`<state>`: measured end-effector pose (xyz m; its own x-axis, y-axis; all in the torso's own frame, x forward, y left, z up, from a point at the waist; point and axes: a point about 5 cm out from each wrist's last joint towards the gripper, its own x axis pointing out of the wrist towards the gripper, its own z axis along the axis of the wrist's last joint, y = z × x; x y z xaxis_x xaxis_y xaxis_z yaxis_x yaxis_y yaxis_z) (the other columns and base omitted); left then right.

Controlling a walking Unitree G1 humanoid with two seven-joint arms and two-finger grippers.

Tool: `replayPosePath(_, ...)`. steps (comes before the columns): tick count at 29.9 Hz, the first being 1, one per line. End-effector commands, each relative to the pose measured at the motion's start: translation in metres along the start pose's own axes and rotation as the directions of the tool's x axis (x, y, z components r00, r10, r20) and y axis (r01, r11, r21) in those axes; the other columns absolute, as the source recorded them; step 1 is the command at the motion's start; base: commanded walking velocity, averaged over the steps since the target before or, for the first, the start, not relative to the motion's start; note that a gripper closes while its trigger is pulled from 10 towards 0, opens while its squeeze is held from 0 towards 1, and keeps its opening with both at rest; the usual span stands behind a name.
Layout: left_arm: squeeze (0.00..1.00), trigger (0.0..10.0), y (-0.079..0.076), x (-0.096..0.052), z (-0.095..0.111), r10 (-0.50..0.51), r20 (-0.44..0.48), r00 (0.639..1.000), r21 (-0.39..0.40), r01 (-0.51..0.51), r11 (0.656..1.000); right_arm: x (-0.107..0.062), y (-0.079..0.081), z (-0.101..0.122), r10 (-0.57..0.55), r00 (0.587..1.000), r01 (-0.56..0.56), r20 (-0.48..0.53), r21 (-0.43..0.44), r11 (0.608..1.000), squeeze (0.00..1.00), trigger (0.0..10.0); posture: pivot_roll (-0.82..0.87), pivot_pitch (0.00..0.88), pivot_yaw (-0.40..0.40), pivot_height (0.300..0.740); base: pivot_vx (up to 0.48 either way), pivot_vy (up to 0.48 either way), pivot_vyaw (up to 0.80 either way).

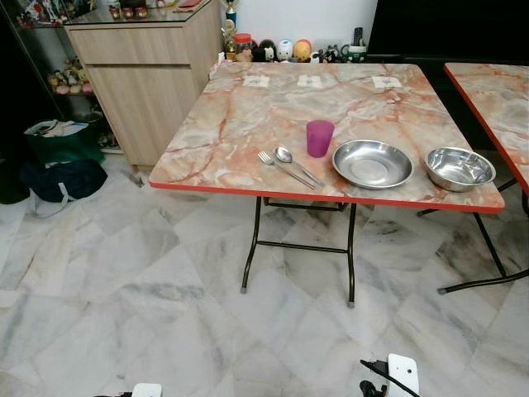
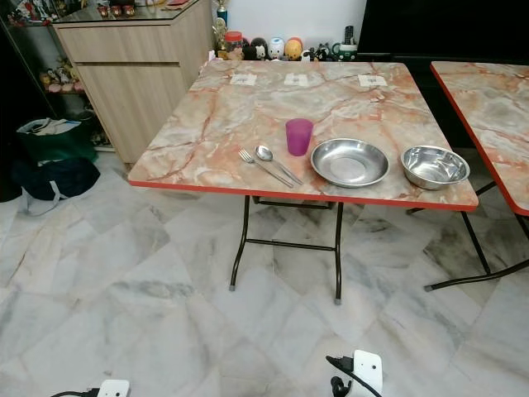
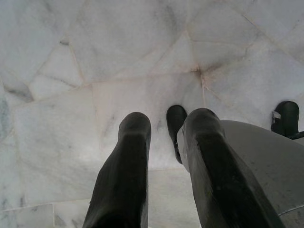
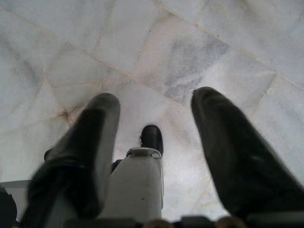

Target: Setting the table

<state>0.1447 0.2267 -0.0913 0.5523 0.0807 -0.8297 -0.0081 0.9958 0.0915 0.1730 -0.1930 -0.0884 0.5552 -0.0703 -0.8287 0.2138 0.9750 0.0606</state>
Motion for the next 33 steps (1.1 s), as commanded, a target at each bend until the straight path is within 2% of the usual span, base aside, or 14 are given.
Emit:
replayPosePath(1, 0.0, 10.0, 0.0021, -0.0012, -0.0041, -0.002, -0.015, 1.0, -0.005, 0.002, 1.0, -0.0005, -0.0018, -0.0019, -0.004, 1.0, 0.004, -0.004, -0.003, 1.0, 0.0, 10.0, -0.02, 0.0, 0.006, 0.74, 0.0, 0.0, 0.0)
replayPosePath(5, 0.0, 10.0, 0.0033, -0.0012, -0.0039, -0.001, -0.016, 1.0, -0.021, 0.001, 1.0, -0.0008, -0.0029, -0.0028, -0.009, 1.0, 0.009, -0.004, 0.006, 1.0, 0.0, 10.0, -0.02, 0.0, 0.004, 0.74, 0.0, 0.0, 0.0)
replayPosePath(33, 0.0, 10.0, -0.006, -0.0019, -0.0099, -0.019, -0.021, 1.0, -0.012, 0.019, 1.0, -0.0016, -0.0051, -0.0059, -0.014, 1.0, 0.014, -0.006, 0.003, 1.0, 0.0, 10.0, -0.04, 0.0, 0.007, 0.74, 0.337, 0.0, 0.0)
